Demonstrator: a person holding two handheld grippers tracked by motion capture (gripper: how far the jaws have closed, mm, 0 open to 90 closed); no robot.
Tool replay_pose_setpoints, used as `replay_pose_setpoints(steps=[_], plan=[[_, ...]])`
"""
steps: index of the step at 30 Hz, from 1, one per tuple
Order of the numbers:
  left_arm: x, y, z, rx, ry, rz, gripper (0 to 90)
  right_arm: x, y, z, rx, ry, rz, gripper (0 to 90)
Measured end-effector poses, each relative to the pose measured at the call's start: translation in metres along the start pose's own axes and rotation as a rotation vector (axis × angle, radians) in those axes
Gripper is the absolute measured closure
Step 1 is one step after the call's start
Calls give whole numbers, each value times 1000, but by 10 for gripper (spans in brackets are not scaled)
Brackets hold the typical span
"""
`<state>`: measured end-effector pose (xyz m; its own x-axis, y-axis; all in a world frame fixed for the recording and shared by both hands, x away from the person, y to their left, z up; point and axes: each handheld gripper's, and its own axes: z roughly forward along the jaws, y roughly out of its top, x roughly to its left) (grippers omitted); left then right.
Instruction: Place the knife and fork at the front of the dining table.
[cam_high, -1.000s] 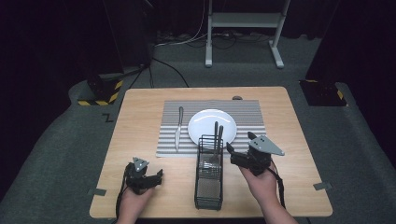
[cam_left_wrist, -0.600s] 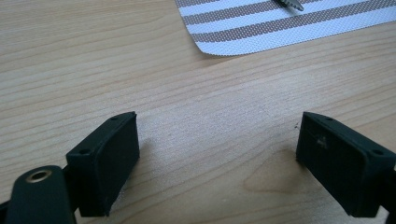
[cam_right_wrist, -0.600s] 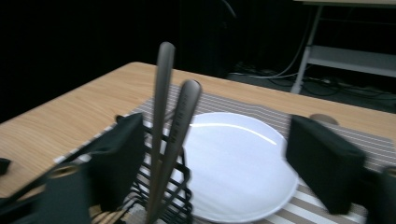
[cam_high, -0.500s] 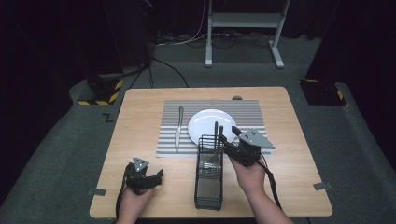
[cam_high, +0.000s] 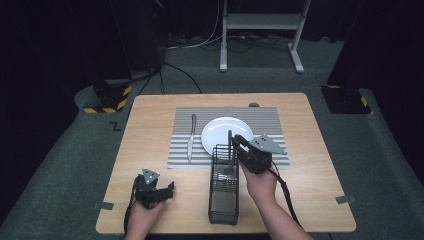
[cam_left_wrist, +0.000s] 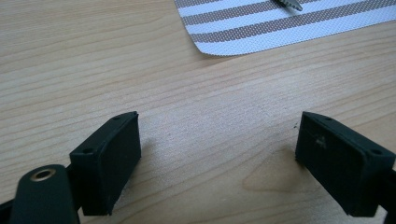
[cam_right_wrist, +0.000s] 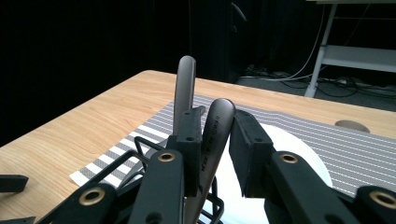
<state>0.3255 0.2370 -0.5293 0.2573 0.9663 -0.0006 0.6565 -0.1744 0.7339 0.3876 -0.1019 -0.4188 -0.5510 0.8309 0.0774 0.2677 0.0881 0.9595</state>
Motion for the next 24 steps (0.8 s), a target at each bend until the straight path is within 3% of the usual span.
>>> replay_pose_setpoints(steps=[8, 17, 24], plan=[[0, 0, 0, 1, -1, -1, 140, 7, 3, 8, 4, 22, -43, 818], [1, 0, 0, 0, -7, 0, 141, 7, 4, 9, -6, 43, -26, 836], [1, 0, 0, 0, -7, 0, 140, 10, 7, 0, -41, 81, -11, 859]])
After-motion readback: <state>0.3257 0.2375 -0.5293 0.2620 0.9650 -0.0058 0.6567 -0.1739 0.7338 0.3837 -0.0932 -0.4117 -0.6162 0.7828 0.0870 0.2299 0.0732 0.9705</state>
